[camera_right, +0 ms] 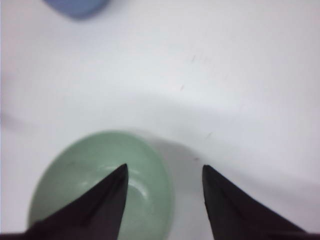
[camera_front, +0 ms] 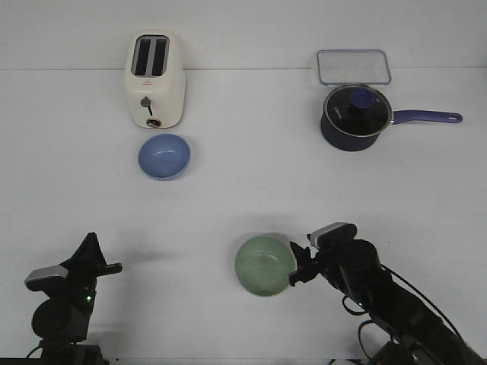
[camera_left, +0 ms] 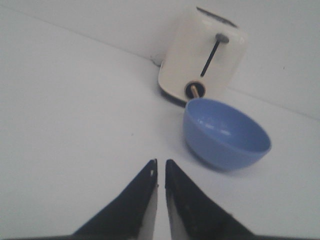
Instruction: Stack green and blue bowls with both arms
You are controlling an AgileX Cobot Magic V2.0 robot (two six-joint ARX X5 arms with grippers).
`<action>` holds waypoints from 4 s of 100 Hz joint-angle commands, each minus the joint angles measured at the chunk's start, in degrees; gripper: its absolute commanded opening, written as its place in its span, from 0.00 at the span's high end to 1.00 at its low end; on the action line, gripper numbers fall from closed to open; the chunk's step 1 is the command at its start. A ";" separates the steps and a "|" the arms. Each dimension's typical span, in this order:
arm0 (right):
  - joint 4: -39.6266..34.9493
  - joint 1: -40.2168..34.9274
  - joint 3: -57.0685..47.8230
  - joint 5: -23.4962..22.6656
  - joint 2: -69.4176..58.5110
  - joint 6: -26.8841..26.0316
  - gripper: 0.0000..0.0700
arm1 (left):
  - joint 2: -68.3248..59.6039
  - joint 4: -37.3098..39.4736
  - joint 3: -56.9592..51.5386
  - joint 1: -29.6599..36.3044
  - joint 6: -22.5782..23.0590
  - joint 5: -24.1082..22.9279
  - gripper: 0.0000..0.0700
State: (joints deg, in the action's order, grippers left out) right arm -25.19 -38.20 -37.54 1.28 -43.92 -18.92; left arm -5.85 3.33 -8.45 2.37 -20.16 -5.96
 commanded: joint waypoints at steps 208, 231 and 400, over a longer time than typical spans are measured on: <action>-3.98 -1.29 -0.28 9.73 9.46 3.78 0.56 | -76.70 -25.64 -58.45 38.47 2.69 13.22 0.99; -4.00 -1.29 -0.28 9.73 9.42 3.78 0.56 | -80.70 -24.30 -57.96 45.90 1.27 10.84 0.99; -3.19 -1.33 -0.31 9.29 12.44 6.38 0.98 | -22.29 -26.75 -32.20 42.27 2.99 -10.32 0.98</action>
State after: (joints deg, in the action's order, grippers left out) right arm -29.19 -39.00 -37.54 10.52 -31.46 -12.34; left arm -28.53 -24.03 -39.94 44.27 -17.52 -16.16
